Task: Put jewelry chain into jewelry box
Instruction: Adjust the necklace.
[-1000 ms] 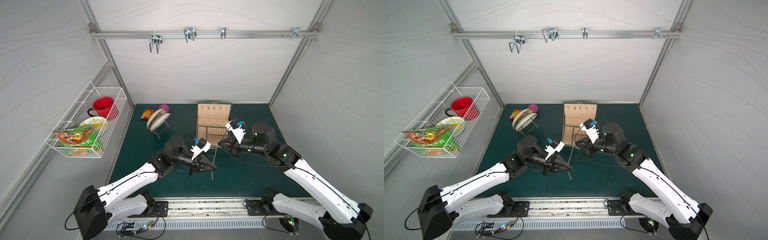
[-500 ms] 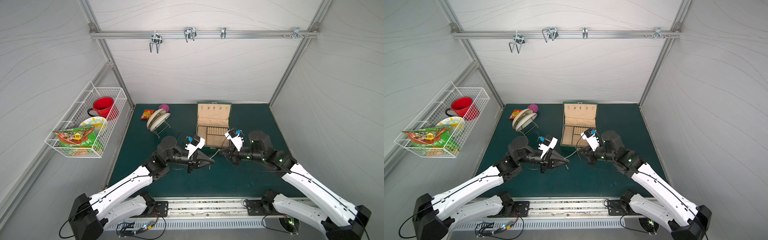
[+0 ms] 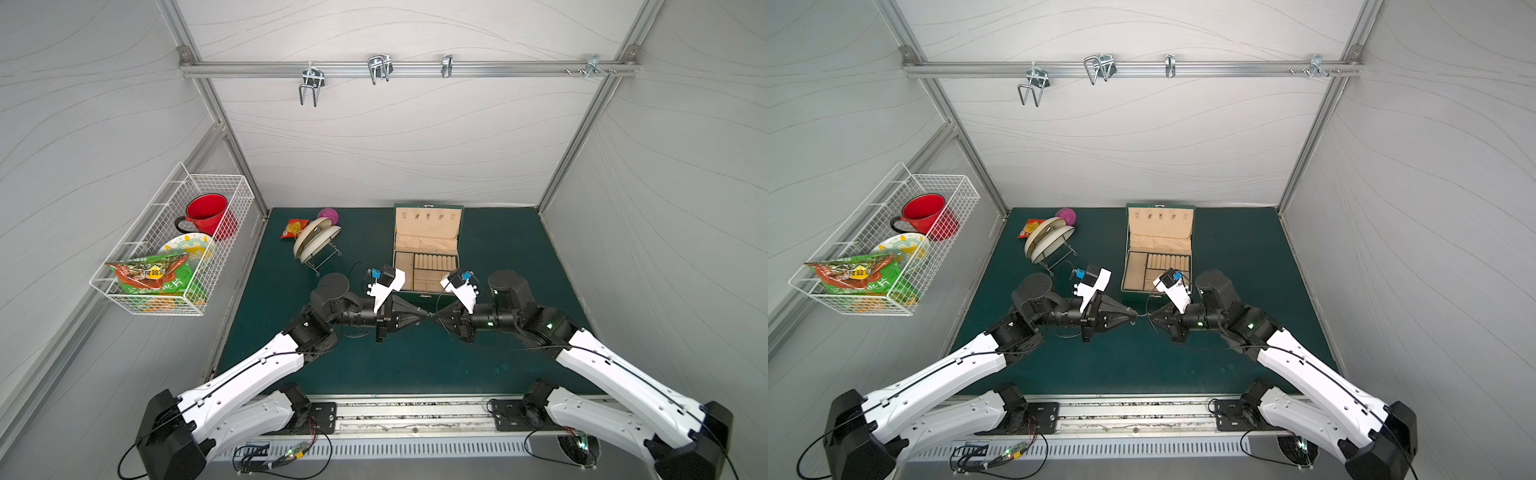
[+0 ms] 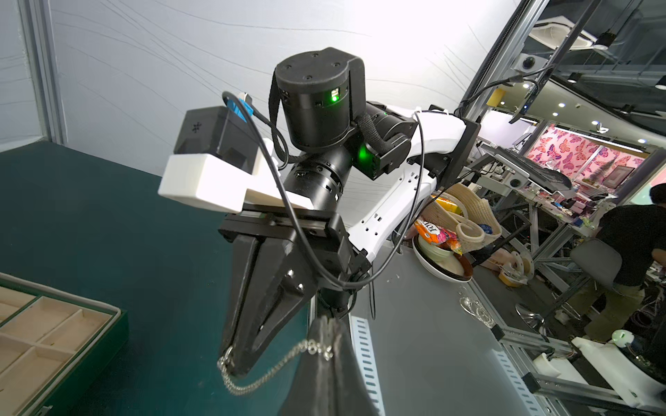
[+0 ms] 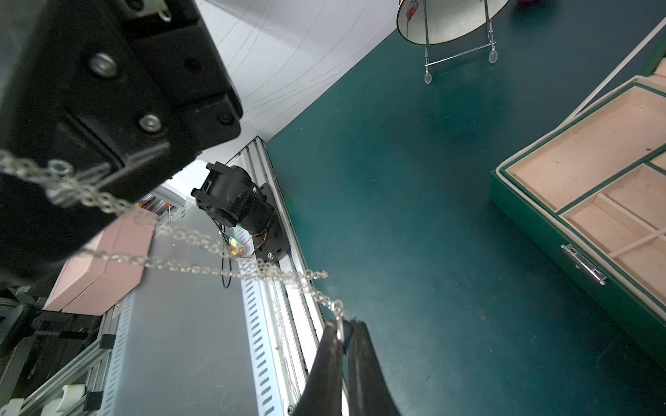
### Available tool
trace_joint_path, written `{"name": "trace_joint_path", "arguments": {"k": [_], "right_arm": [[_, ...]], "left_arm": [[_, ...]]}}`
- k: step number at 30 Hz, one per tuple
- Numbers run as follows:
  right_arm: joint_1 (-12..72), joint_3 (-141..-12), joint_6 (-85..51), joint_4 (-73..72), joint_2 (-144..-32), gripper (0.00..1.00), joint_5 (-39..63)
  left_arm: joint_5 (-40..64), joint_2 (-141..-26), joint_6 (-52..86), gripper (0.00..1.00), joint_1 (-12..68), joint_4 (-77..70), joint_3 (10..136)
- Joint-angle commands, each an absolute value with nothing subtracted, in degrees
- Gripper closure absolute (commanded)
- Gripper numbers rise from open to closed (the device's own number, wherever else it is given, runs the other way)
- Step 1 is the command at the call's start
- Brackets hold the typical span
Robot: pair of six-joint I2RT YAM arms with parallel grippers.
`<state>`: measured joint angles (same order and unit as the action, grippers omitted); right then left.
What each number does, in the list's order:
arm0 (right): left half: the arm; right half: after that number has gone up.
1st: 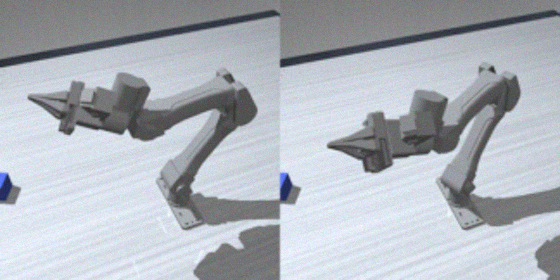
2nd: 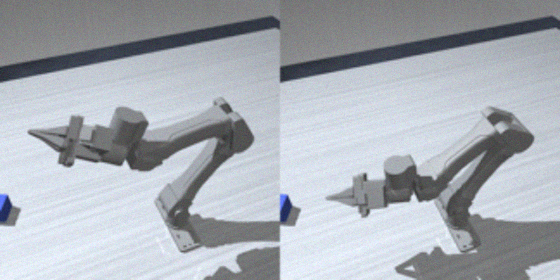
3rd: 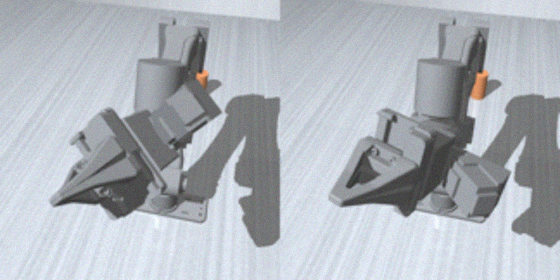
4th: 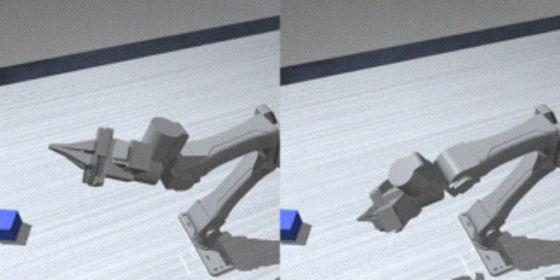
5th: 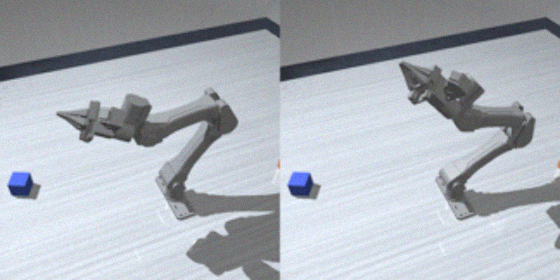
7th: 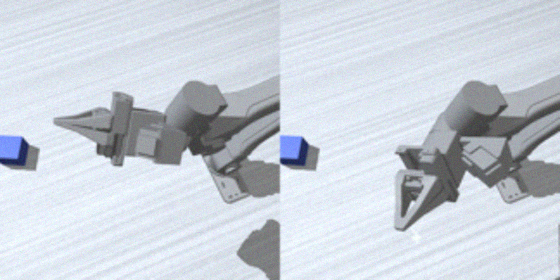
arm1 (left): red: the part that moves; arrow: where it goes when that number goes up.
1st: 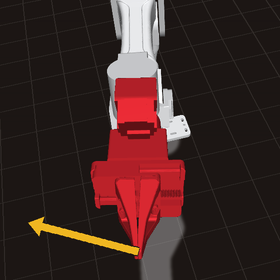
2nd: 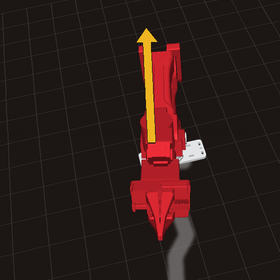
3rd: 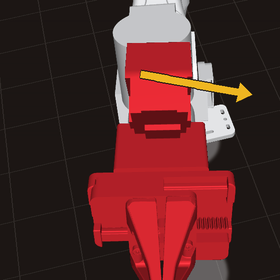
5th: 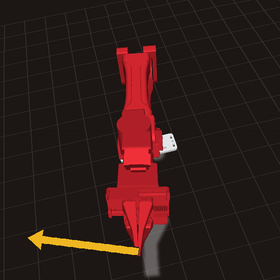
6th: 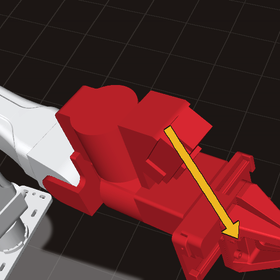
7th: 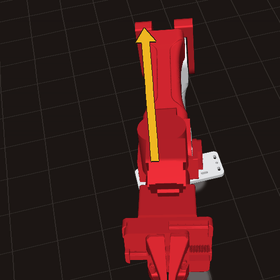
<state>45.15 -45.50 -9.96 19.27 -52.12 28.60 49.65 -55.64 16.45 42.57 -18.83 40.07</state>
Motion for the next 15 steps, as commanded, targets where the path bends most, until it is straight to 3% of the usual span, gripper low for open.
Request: {"name": "trace_joint_path", "arguments": {"k": [1,8,15], "right_arm": [[45.7,-45.1,-10.6,15.8,-52.3,1.0,29.8],[46.0,-44.1,-11.2,14.0,-53.2,1.0,31.0],[46.5,-42.5,-10.5,11.3,-54.2,1.0,34.7]], "left_arm": [[49.5,-55.2,17.8,0.99,42.2,-23.1,40.3],[48.6,-55.0,18.7,0.96,42.0,-23.9,39.7],[47.4,-54.5,18.7,1.0,41.8,-23.9,39.0]]}}
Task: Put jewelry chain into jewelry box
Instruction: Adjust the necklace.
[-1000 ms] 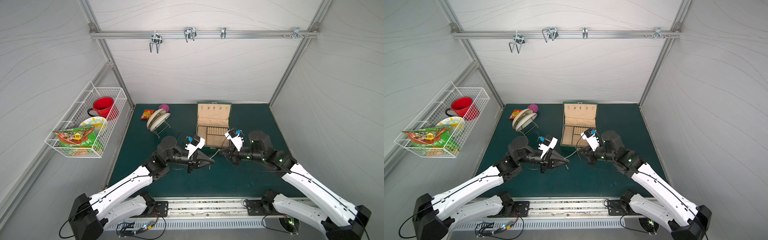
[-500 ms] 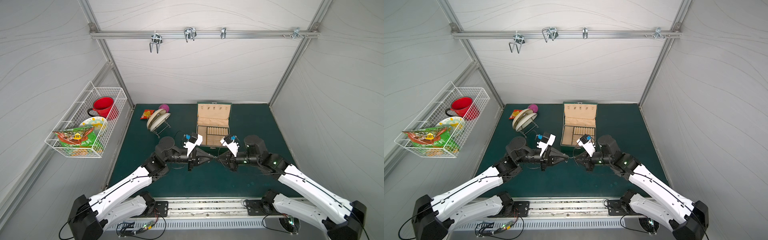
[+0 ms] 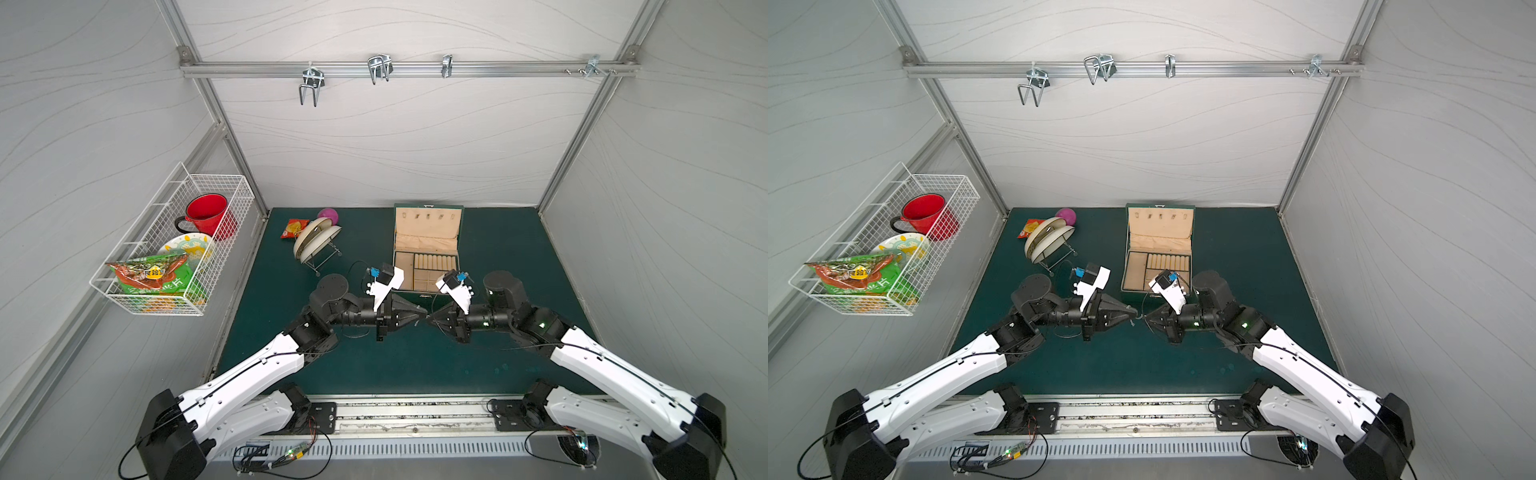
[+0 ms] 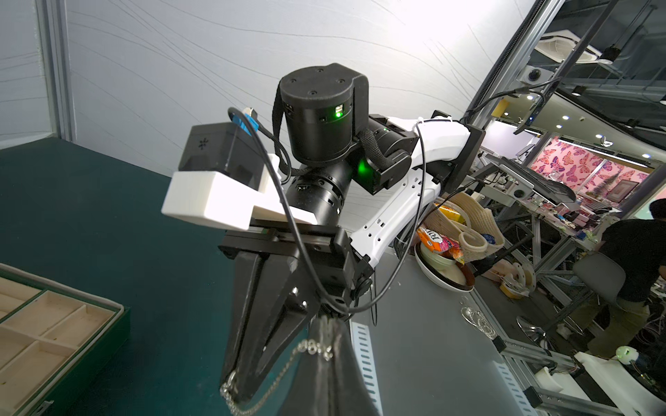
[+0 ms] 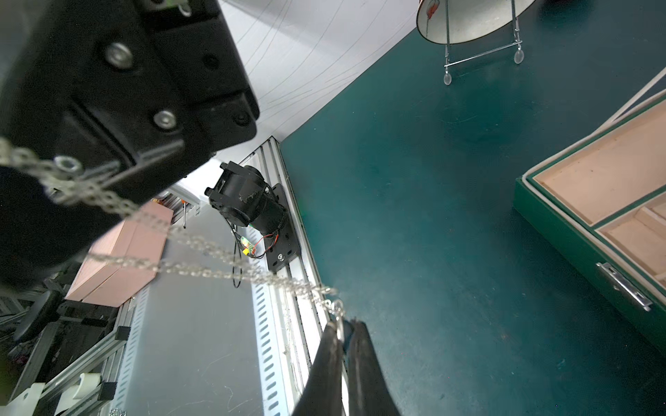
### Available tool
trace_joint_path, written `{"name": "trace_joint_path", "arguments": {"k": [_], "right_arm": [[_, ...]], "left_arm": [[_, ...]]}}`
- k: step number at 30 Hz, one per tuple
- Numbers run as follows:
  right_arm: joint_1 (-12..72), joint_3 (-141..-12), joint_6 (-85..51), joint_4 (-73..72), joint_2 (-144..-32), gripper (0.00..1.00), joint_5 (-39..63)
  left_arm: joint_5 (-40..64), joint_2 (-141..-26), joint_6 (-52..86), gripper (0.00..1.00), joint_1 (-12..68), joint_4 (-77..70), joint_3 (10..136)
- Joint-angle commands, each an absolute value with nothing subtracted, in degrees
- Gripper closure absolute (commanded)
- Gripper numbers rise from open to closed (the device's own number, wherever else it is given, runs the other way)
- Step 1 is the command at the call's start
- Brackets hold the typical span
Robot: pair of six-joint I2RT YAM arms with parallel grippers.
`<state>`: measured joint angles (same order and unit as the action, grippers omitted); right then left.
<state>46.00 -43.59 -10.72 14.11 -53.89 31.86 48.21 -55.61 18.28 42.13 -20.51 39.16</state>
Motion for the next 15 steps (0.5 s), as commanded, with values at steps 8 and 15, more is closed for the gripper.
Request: {"name": "trace_joint_path", "arguments": {"k": [8,15], "right_arm": [[46.6,-40.5,-10.5,8.2,-54.0,0.93,35.2],[46.7,-40.3,-10.2,9.0,-52.7,0.81,33.5]], "left_arm": [[47.4,-54.0,18.5,1.0,41.6,-23.5,39.0],[47.3,-54.3,18.5,1.0,41.4,-22.7,39.3]]}}
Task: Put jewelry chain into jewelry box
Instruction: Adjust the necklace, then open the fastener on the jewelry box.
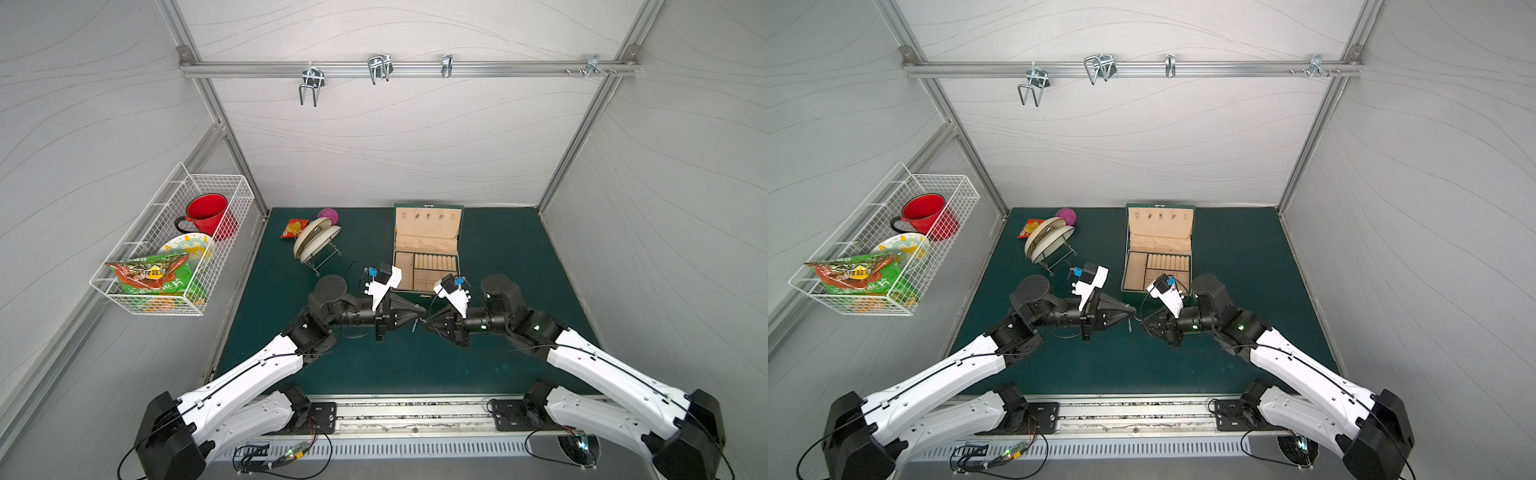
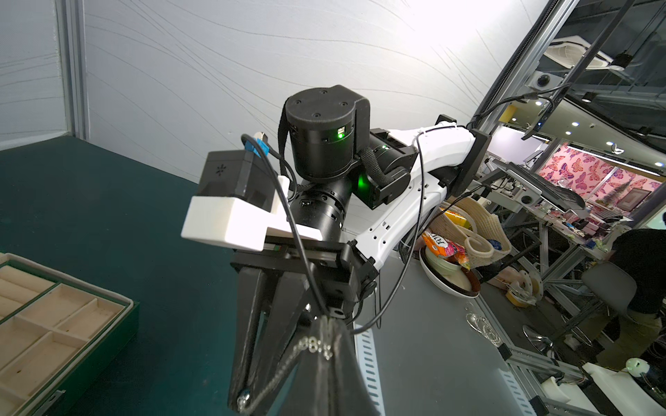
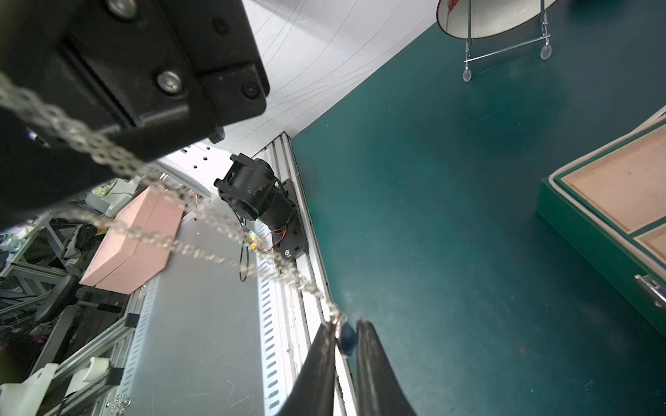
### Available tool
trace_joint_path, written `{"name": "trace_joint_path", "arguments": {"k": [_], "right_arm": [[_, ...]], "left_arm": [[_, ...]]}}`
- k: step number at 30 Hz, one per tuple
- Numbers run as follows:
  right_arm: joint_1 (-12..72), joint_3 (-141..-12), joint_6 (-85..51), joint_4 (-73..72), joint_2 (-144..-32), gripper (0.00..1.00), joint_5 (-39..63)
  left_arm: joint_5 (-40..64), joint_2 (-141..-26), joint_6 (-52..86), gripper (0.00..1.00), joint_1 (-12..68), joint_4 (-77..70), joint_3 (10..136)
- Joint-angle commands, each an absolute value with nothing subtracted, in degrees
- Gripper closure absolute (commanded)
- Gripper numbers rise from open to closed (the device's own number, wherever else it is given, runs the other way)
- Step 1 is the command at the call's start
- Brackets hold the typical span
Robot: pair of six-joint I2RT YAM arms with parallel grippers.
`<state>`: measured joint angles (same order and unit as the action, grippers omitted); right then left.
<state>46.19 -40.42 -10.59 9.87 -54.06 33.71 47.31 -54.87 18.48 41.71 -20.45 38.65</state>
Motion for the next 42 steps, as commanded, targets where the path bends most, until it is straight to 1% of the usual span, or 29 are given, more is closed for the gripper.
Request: {"name": "trace_joint_path", "arguments": {"k": [1,3,8,11,14,18,25,29,34,37,42], "right_arm": [[46.6,-40.2,-10.1,9.2,-52.4,0.8,33.2],[46.7,-40.3,-10.0,9.6,-52.1,0.74,32.7],[46.6,-40.2,-9.9,10.5,-50.4,0.51,30.0],[46.5,-40.4,-9.6,11.7,-48.7,0.41,27.5],[46.1,-40.8,-8.8,13.2,-46.9,0.34,24.9],[43.2,-42.2,-6.7,14.8,-45.5,0.28,23.0],[34.7,-47.5,-2.8,12.3,-50.2,0.28,23.2],[30.1,-51.8,0.1,9.8,-56.6,0.3,25.8],[25.4,-60.2,6.4,11.9,-66.5,0.35,30.8],[22.8,-65.1,14.6,12.6,-72.9,0.4,33.5],[19.9,-71.0,25.8,11.4,-81.8,0.41,36.2]], "left_arm": [[47.1,-54.3,18.5,1.0,41.4,-22.5,39.3],[46.8,-54.3,18.4,1.0,41.3,-22.2,39.4],[45.3,-54.2,18.2,1.0,41.0,-20.3,39.8],[44.5,-54.2,18.2,1.0,40.7,-19.6,39.8],[43.2,-54.1,18.0,1.0,40.3,-18.3,40.0],[39.7,-53.9,17.5,1.0,39.9,-16.2,40.0],[33.6,-53.8,17.9,1.0,37.1,-14.0,39.0],[31.7,-54.0,17.9,1.0,35.2,-13.8,38.4],[31.0,-55.2,18.7,1.0,32.1,-15.0,37.7],[31.0,-56.2,19.6,1.0,30.1,-16.3,37.3],[29.9,-57.8,18.8,1.0,28.8,-16.5,37.0]]}}
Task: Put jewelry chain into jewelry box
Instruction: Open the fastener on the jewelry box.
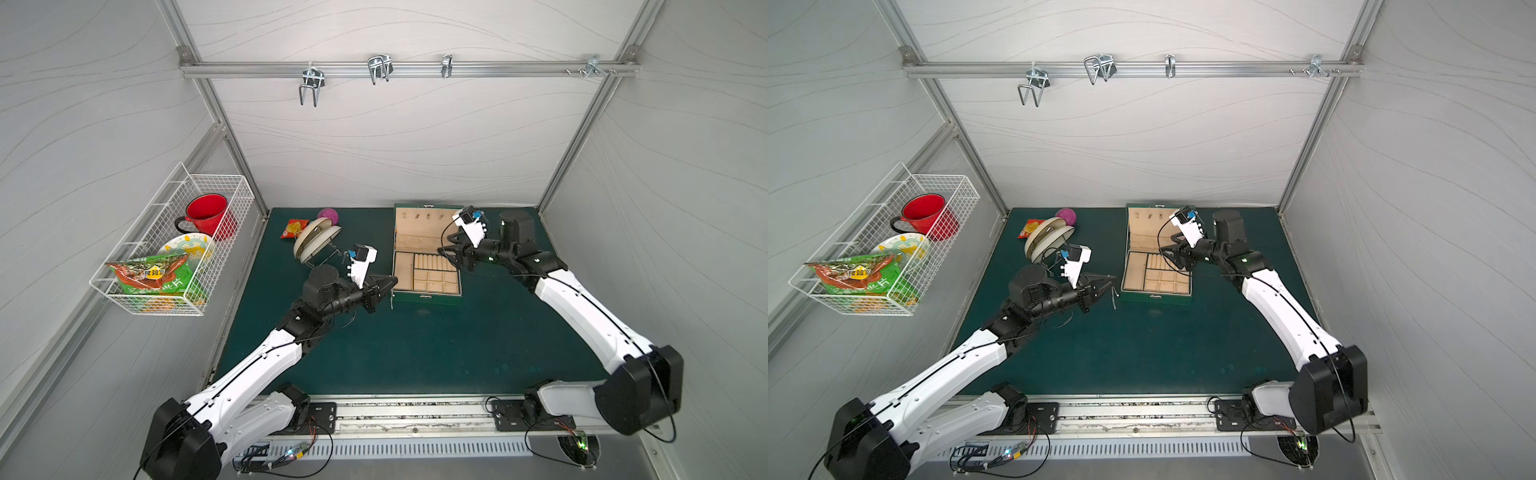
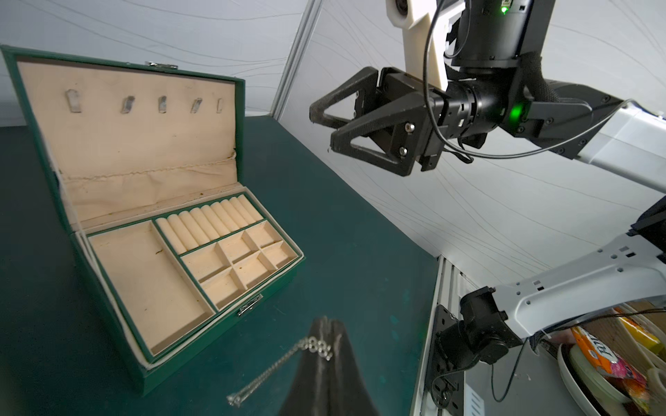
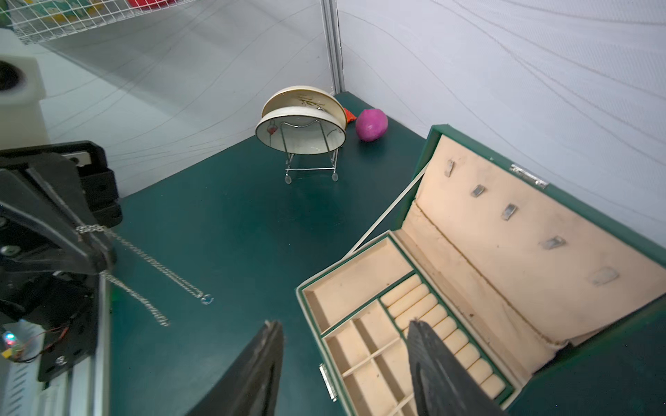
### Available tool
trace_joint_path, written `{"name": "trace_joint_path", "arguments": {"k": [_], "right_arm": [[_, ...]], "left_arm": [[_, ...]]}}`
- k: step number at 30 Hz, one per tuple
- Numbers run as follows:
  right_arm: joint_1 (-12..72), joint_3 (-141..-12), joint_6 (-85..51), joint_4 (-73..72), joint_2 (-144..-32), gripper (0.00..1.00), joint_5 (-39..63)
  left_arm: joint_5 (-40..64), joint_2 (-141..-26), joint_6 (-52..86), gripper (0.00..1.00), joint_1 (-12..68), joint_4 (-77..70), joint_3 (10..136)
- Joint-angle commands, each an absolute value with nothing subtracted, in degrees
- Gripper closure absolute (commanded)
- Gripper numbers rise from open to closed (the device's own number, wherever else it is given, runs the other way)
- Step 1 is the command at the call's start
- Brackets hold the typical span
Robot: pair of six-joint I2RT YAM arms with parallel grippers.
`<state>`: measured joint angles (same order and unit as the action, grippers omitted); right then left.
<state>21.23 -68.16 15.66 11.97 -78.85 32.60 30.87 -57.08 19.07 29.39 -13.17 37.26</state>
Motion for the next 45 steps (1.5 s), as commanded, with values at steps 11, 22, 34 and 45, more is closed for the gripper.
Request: {"name": "trace_joint_path", "arguments": {"k": [11,22,34,45], "right_arm": [[18.1,-78.0,44.8,7.3,-98.1,0.39,33.5],[18.0,-87.6,50.4,5.5,-110.2,0.4,32.5],[19.2,-89.1,54.9,0.2,-114.3,0.4,28.0],[20.7,-90.0,58.0,-1.9,-116.1,0.4,23.5]], "left_arm": [[33.0,-62.9,17.8,1.0,26.6,-20.6,37.1],[33.1,-65.0,15.9,1.0,26.4,-20.1,37.7],[33.0,-64.5,15.6,1.0,26.3,-19.8,37.4],[33.6,-64.5,16.0,1.0,26.3,-20.8,36.9]]}}
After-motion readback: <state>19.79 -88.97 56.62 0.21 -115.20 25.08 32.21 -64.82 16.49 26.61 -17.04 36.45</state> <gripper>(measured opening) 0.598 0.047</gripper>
